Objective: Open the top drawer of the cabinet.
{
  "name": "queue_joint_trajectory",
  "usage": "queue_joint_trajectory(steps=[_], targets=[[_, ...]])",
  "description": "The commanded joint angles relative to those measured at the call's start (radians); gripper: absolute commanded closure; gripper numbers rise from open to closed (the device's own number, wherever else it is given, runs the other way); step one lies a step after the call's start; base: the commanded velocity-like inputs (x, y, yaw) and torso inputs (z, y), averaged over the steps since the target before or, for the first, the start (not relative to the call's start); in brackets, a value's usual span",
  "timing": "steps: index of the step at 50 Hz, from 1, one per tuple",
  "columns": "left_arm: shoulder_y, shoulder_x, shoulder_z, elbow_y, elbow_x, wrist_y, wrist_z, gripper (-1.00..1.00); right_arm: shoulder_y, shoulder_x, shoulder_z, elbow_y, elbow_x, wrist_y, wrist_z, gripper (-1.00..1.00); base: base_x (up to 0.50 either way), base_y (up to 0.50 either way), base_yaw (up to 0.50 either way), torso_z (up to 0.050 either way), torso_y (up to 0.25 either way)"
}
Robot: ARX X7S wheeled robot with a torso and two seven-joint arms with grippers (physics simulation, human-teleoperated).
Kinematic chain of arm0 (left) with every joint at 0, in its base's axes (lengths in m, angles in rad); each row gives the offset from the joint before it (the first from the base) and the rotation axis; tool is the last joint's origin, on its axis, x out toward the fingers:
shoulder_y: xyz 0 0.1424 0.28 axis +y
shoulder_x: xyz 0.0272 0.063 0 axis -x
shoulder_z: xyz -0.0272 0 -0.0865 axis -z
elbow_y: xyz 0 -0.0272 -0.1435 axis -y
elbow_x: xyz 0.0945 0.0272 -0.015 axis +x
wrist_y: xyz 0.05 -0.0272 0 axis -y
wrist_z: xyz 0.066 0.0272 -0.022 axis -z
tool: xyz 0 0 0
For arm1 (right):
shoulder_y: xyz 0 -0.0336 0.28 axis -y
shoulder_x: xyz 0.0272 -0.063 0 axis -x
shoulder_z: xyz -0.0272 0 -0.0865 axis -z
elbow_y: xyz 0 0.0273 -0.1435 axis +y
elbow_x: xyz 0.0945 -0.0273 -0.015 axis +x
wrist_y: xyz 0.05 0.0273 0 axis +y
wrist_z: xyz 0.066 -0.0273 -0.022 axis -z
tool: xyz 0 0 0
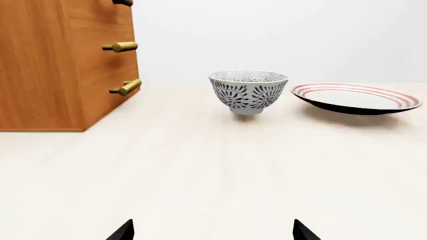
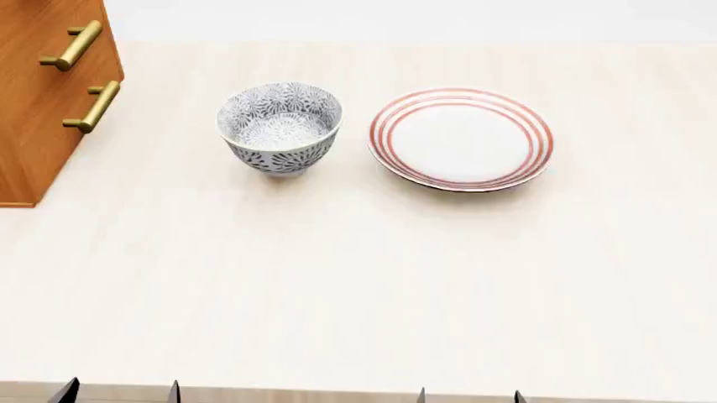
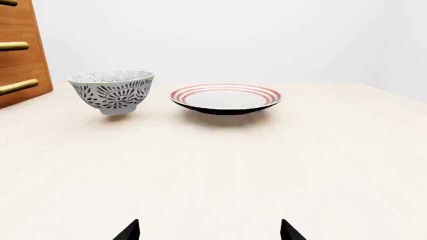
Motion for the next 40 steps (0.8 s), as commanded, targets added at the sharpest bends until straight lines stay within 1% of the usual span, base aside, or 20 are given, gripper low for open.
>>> queue_joint_trajectory(steps=[1, 13, 17, 20, 30, 34, 40], targets=[[-0.004, -0.016, 0.018, -0.006, -0.015, 0.002, -0.019, -1.00, 0.000, 0.016, -0.023, -0.001, 0.008, 0.001, 0.021, -1.00, 0.00, 0.00, 0.00, 0.000, 0.000], [-0.004, -0.048, 0.061, -0.015, -0.046, -0.004, -0.062, -1.00, -0.005, 0.048, -0.061, 0.002, 0.050, -0.004, 0.061, -1.00, 0.00, 0.00, 0.00, 0.000, 0.000], [-0.009, -0.058, 0.077, -0.022, -0.024, -0.007, -0.083, -1.00, -0.003, 0.055, -0.070, 0.005, 0.058, -0.005, 0.068, -1.00, 0.00, 0.00, 0.00, 0.000, 0.000], [-0.003, -0.062, 0.082, -0.015, -0.050, 0.003, -0.070, -1.00, -0.004, 0.060, -0.075, 0.001, 0.064, -0.002, 0.074, -1.00, 0.00, 0.00, 0.00, 0.000, 0.000], [-0.007, -0.073, 0.099, -0.024, -0.063, 0.005, -0.086, -1.00, -0.004, 0.073, -0.090, -0.002, 0.080, 0.001, 0.089, -1.00, 0.00, 0.00, 0.00, 0.000, 0.000], [-0.003, -0.080, 0.104, -0.017, -0.088, 0.019, -0.071, -1.00, -0.004, 0.078, -0.097, -0.004, 0.087, 0.001, 0.092, -1.00, 0.00, 0.00, 0.00, 0.000, 0.000], [0.001, -0.090, 0.111, -0.009, -0.125, 0.023, -0.050, -1.00, -0.005, 0.084, -0.105, -0.008, 0.094, 0.005, 0.100, -1.00, 0.00, 0.00, 0.00, 0.045, -0.001]])
